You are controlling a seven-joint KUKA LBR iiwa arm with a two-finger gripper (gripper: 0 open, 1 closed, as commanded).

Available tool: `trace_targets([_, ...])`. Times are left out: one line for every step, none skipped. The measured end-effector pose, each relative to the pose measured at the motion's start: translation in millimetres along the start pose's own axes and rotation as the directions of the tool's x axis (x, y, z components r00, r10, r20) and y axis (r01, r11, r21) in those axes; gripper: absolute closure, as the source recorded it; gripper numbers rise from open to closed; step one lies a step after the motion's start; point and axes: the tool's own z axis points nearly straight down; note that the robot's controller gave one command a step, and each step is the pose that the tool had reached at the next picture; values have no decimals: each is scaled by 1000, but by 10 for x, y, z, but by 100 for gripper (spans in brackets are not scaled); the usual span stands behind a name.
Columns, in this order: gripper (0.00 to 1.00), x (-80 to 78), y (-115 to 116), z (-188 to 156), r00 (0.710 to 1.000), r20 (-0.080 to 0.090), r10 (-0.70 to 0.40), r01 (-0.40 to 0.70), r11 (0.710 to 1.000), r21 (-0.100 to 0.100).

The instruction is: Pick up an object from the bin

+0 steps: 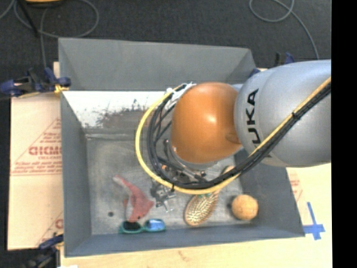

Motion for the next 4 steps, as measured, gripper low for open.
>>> trace_targets([0, 0, 2, 1, 1000, 0, 2, -2, 1000, -1])
trace_targets([0, 1, 0, 1, 1000, 0, 3, -3, 1000, 0])
trace_targets([0, -22, 48, 437, 997, 6, -71, 71, 997, 1])
trace_targets([0, 14, 5, 1160, 991, 16, -133, 133, 991, 2])
